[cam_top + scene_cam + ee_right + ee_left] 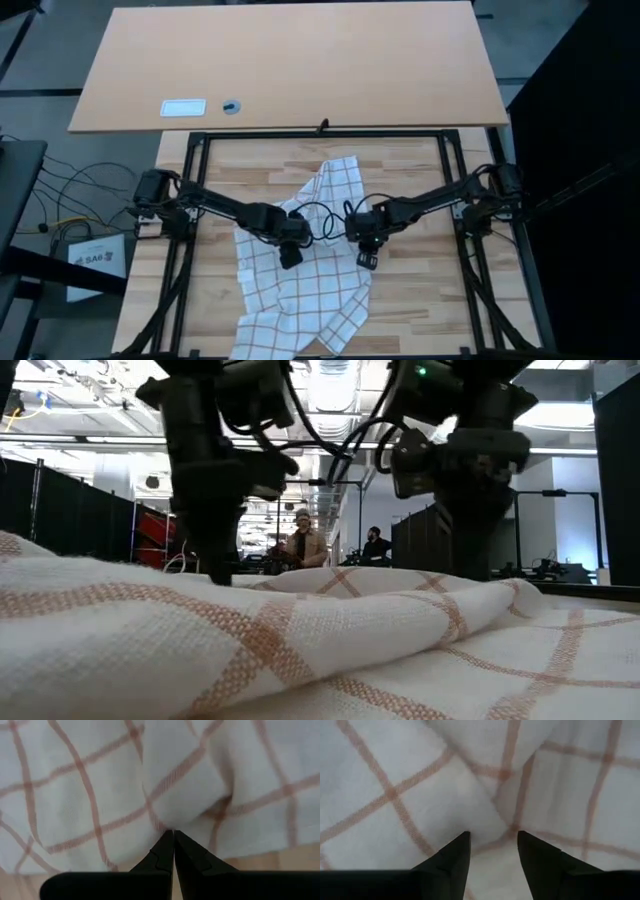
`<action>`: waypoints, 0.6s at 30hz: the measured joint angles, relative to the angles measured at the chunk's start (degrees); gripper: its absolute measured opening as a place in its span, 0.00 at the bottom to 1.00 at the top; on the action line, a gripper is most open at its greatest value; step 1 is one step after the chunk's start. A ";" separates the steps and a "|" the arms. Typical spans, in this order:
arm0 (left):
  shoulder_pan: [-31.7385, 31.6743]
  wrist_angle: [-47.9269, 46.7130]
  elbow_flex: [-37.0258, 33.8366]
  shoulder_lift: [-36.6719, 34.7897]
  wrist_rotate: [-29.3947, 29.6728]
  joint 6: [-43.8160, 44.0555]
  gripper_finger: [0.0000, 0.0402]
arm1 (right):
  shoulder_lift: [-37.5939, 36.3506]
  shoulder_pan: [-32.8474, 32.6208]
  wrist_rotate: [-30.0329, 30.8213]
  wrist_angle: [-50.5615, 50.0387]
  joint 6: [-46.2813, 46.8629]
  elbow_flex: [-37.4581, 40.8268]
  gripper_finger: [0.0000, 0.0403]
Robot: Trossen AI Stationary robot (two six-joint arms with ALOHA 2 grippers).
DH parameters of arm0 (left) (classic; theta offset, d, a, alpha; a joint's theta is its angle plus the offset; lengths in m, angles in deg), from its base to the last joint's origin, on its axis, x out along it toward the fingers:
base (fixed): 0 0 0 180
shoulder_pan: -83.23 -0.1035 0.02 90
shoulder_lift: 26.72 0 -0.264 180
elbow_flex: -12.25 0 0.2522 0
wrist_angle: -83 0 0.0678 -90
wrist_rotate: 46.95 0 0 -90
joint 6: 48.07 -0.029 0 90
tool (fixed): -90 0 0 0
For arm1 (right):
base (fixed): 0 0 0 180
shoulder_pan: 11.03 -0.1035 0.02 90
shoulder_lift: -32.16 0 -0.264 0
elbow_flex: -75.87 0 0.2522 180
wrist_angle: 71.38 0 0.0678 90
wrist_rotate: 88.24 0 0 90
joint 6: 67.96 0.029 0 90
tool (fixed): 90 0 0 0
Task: Roll towel
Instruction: Prepare the white patterned towel
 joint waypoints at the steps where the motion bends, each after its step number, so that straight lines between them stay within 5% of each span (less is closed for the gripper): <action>1: -0.02 0.00 0.30 0.22 0.10 0.42 0.36 | 0.00 -0.43 0.00 -0.06 0.39 0.45 0.00; 14: 0.20 1.82 0.03 2.19 1.54 6.57 0.34 | 0.02 -2.77 0.01 0.03 1.66 1.47 0.00; 18: 0.42 0.41 0.11 3.31 3.84 5.41 0.22 | 0.02 -2.77 0.04 0.33 1.62 1.47 0.00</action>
